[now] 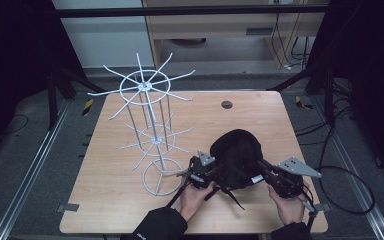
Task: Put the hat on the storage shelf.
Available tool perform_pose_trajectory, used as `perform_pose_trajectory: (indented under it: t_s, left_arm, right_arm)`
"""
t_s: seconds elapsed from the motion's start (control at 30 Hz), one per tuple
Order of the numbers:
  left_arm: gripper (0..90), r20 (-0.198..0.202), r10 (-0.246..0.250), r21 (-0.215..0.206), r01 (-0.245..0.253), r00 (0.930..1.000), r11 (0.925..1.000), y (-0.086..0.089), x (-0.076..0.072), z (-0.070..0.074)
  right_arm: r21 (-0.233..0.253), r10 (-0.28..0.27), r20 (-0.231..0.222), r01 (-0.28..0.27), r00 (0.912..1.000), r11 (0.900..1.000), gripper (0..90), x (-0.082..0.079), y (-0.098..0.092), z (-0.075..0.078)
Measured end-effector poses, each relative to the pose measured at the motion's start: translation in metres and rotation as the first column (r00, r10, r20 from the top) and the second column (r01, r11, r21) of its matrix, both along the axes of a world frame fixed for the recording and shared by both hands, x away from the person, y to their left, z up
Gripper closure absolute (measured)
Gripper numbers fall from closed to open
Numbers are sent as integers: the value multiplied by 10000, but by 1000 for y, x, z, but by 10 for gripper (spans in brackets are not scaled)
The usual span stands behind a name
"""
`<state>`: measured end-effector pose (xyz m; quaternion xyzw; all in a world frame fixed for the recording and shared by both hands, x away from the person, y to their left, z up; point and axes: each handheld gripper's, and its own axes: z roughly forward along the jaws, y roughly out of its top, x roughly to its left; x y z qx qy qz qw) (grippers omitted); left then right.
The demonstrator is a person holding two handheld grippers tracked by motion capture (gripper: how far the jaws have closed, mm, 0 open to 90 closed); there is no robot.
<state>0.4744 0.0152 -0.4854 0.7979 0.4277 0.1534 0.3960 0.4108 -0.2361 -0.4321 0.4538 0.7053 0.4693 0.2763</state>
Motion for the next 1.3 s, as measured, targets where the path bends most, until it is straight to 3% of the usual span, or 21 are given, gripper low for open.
perform_pose_trajectory:
  t_s: [0.23, 0.37, 0.47, 0.63, 0.77, 0.87, 0.97, 1.03, 1.07, 1.17, 1.3]
  left_arm:
    - [757, -133, -161, -404, 155, 9998, 9991, -3, 11, -5]
    - [748, -146, -302, -567, 293, 9994, 9980, -1, 16, -7]
    - [697, -163, -364, -616, 354, 9992, 9975, 0, 16, -7]
    - [623, 207, -825, 61, 824, 9964, 9966, 1, 9, -2]
    - [575, 291, -812, -182, 817, 9963, 9965, 5, 8, 3]
    - [559, 414, -686, -423, 704, 9968, 9966, 8, 10, 6]
    - [547, 579, -519, -386, 542, 9970, 9978, 11, 14, 10]
    - [550, 678, -348, -492, 382, 9971, 9981, 11, 19, 12]
    - [550, 647, -326, -338, 348, 9974, 9988, 11, 21, 12]
    - [608, 214, -304, -328, 311, 9993, 9990, 10, 29, 6]
    - [685, 69, -222, -202, 223, 9997, 9995, 8, 33, 0]
  right_arm:
    - [-159, 517, 269, -513, 9983, 9986, 829, -1, 7, -2]
    - [-368, 552, 265, -542, 9981, 9979, 828, -1, 11, -4]
    - [-604, 367, 261, -351, 9990, 9976, 830, -2, 11, -5]
    - [-664, -247, 228, 261, 9994, 9974, 835, -2, 6, -5]
    - [-766, -618, 215, 633, 9979, 9951, 837, -2, 0, -2]
    - [-893, -655, 227, 672, 9976, 9937, 838, -2, -4, -1]
    - [-971, -573, 236, 593, 9981, 9935, 838, -1, -8, -1]
    - [-903, -486, 187, 501, 9986, 9947, 838, -1, -8, 0]
    - [-903, -486, 187, 501, 9986, 9947, 838, -1, -8, 0]
    - [-954, -387, 288, 413, 9988, 9946, 837, -2, -7, 1]
    - [-940, -202, 578, 256, 9981, 9952, 837, -3, -5, 8]
